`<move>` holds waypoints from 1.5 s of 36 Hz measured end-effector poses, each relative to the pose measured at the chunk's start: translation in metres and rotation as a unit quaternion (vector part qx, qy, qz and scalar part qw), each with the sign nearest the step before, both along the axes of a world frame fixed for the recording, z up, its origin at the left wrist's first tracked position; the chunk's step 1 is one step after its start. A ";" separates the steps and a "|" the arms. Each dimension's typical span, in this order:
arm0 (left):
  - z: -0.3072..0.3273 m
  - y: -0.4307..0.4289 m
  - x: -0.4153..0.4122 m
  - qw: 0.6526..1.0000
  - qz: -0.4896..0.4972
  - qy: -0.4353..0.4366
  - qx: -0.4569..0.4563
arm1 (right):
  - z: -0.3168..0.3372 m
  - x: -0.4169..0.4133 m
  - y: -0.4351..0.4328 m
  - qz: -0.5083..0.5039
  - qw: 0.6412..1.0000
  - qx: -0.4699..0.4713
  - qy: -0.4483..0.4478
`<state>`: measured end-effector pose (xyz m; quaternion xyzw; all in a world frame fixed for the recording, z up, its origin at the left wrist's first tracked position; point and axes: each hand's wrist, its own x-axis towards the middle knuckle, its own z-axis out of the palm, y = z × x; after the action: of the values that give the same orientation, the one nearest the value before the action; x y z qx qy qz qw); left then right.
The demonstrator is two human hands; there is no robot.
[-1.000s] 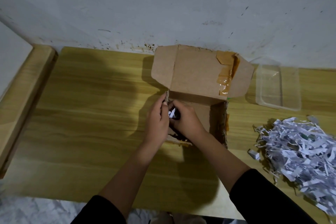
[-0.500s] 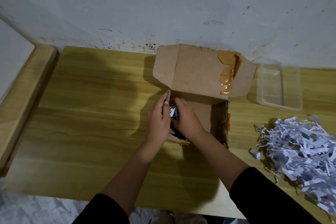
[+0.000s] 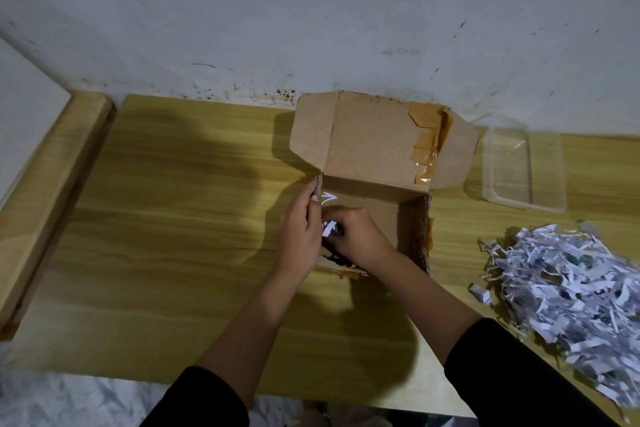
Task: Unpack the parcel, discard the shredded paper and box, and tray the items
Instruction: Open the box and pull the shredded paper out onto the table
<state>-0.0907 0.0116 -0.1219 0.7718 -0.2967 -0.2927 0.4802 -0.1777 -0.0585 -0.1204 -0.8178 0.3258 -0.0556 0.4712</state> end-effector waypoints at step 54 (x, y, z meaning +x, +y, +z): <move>0.015 0.014 0.001 0.997 0.001 -0.081 -0.009 | 0.042 -0.009 0.002 -0.222 0.970 0.082 0.050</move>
<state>-0.0892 0.0260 -0.1069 0.7888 -0.3364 -0.2262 0.4620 -0.1865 -0.0566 -0.0781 -0.6853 0.5261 -0.0908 0.4953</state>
